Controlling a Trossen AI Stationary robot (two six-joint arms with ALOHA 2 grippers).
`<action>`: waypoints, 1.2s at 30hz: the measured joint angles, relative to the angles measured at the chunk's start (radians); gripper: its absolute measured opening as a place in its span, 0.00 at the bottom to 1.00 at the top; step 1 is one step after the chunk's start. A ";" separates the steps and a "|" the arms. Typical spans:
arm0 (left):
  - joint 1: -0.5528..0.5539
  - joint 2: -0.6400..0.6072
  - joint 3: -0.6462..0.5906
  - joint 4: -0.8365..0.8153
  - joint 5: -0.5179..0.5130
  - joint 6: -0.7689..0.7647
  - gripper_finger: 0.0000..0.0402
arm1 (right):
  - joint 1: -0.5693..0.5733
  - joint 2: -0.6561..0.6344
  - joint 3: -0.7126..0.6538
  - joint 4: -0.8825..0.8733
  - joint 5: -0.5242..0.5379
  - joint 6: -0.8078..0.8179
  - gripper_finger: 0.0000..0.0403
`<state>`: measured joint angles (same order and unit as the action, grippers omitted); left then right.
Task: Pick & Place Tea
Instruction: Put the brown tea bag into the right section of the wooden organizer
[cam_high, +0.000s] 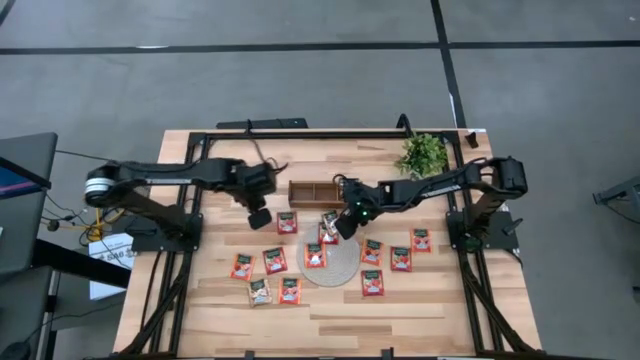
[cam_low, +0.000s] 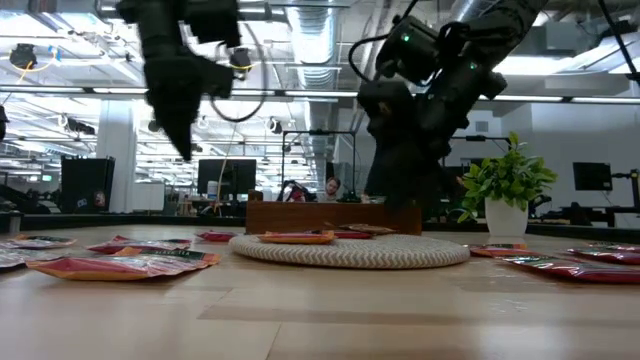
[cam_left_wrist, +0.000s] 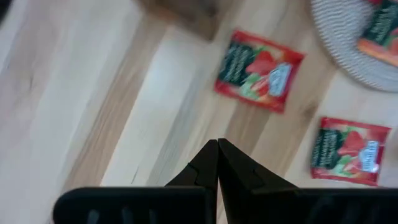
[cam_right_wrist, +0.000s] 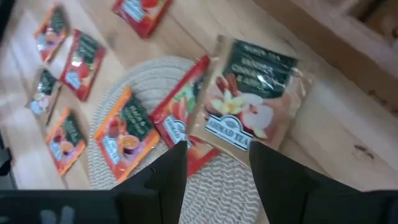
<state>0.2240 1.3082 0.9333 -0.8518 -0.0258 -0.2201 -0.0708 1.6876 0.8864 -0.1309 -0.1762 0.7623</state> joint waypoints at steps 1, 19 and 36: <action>0.004 -0.034 -0.029 0.002 -0.003 -0.015 0.00 | 0.002 0.008 0.000 0.000 0.000 0.014 0.41; 0.008 -0.376 -0.223 0.028 -0.032 -0.086 0.00 | 0.037 0.020 0.075 0.090 0.094 0.121 0.41; 0.008 -0.374 -0.223 0.064 -0.058 0.027 0.00 | 0.093 0.145 0.118 0.050 0.198 0.284 0.41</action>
<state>0.2315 0.9344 0.7101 -0.7883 -0.0833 -0.1929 0.0225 1.8326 1.0041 -0.0809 0.0219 1.0462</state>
